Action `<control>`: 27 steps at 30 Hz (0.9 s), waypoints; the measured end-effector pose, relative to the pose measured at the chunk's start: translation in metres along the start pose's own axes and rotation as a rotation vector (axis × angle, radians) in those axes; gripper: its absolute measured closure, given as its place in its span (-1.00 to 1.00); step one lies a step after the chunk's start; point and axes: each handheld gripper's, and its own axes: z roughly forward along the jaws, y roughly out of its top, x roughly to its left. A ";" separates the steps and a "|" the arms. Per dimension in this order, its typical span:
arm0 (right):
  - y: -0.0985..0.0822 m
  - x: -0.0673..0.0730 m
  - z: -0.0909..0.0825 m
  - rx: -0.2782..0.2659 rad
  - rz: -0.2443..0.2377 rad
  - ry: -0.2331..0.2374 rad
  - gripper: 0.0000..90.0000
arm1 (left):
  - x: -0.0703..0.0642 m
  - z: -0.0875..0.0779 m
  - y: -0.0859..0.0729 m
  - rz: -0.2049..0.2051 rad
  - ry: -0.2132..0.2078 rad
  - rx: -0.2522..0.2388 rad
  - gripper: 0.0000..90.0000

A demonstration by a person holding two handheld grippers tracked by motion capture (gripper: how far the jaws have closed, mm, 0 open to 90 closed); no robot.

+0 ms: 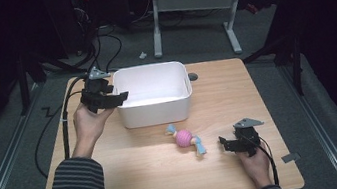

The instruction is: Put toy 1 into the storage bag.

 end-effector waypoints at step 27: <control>0.000 0.000 0.000 0.000 0.000 0.000 -0.53 | -0.002 -0.028 -0.035 -0.017 -0.004 -0.039 -0.12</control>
